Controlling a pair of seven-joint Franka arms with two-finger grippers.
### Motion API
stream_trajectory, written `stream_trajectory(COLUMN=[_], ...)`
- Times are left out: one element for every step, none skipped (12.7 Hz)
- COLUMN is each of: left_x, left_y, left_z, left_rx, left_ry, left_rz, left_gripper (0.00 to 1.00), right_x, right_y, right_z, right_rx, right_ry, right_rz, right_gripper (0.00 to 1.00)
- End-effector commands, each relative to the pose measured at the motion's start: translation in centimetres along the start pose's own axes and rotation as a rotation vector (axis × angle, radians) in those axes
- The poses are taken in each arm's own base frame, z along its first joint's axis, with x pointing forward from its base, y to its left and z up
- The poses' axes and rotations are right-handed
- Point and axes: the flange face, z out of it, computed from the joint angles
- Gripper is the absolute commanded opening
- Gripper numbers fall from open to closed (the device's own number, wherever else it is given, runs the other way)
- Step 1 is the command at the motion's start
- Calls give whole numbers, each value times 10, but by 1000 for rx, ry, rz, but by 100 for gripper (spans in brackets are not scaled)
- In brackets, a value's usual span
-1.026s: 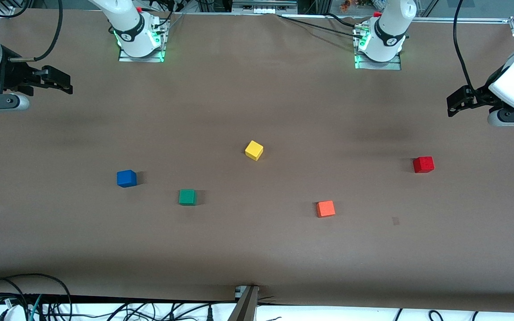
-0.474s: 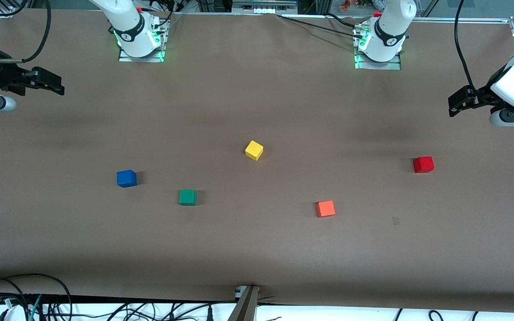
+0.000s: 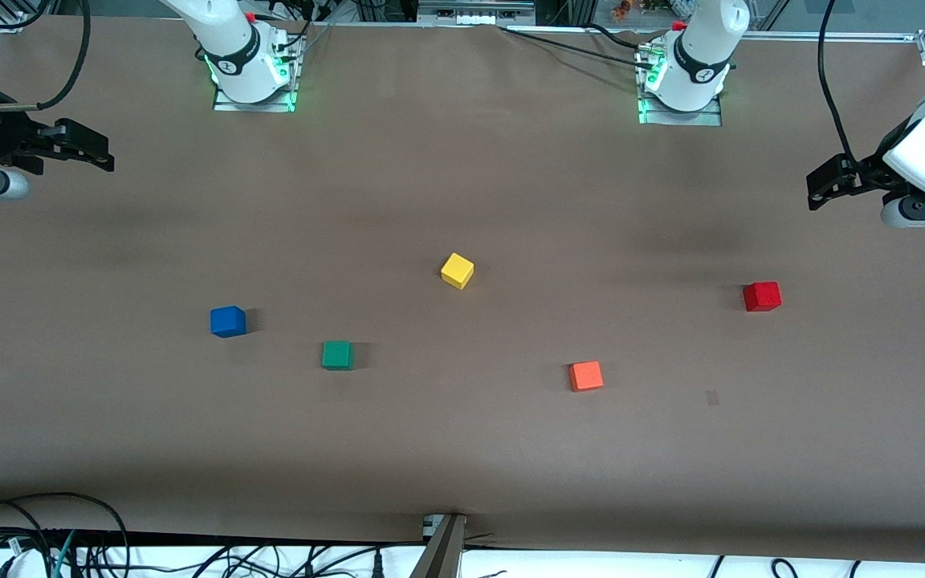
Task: Pass red block to right arm, stack on blue
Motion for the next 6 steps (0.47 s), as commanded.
stream_trajectory(left_x=[2,2,2,2,2,2], left_y=[-2,-2,-2,-3,-3,-3], left_z=[-6,-6,-6,-6,-6,-6], left_rx=[-13,-13,-13,-13,-13,-13], left_ry=[-6,-6,-6,-5,-5,-5], left_rz=[11,10,11,9,9,11], left_gripper=[100,100,100,100,100,100], right_x=[1,1,1,1,1,1], right_y=[10,10,10,10,10,10], right_z=[-6,-6,-6,-6,-6,-6], right_rx=[3,4,2,2,1,0], right_ry=[11,11,11,11,11,11], right_rz=[-4,-4,-5,-7,-6,-12], right_gripper=[100,100,100,100,100,100])
